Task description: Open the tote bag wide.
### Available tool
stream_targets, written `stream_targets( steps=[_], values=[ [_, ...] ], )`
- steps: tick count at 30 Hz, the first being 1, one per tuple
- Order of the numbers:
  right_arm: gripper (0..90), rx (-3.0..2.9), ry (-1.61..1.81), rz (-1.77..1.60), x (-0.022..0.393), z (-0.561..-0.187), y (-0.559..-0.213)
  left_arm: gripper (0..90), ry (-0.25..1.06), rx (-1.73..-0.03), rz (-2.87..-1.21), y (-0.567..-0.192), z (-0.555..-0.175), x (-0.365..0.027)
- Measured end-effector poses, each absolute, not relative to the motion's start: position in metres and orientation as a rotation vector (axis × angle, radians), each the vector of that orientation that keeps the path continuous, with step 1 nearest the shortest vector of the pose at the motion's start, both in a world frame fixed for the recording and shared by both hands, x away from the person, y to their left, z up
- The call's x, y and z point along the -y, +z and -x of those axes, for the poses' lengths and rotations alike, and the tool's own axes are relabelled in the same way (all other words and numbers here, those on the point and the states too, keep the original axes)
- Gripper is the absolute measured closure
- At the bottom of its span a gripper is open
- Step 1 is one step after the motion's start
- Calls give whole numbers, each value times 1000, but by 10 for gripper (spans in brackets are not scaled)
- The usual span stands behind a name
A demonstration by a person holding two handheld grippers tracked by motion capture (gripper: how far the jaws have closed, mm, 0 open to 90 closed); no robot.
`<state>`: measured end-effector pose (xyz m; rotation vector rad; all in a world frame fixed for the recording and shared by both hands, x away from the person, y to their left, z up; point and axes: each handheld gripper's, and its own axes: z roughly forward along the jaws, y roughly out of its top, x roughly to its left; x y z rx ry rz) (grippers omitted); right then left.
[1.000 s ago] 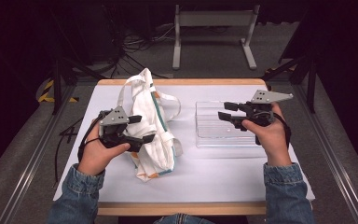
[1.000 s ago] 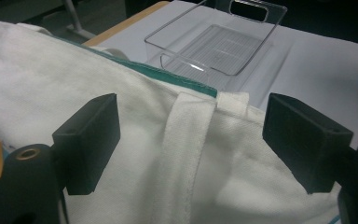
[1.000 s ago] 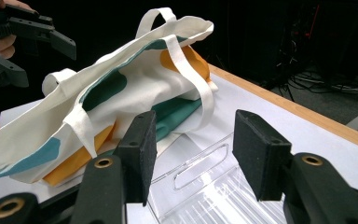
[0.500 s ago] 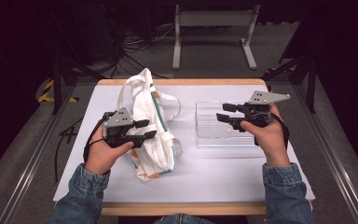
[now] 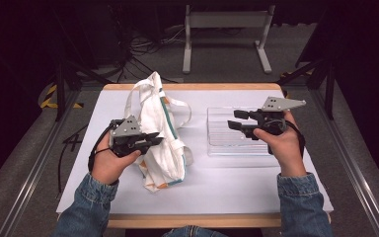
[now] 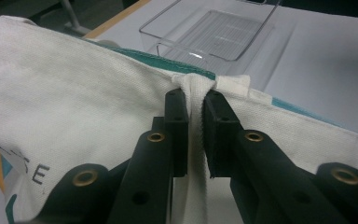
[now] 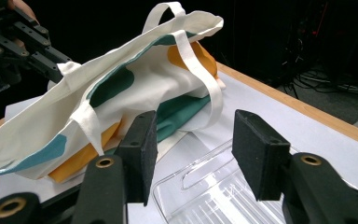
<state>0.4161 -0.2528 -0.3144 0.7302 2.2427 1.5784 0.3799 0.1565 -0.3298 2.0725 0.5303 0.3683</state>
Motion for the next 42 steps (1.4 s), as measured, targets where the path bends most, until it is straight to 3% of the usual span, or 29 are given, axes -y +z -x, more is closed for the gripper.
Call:
stream_targets(
  steps=[11,28,42],
  values=[
    [559,-2201,1684,-638,242,-405,-305,825,380,-541,-2038,-326,-377,-160],
    [501,-2271,1745,-561,189,-399,-318,821,381,-561,-1979,-322,-373,-167],
    [404,-2352,1788,-546,147,-406,-340,817,385,-589,-1954,-322,-366,-176]
  ],
)
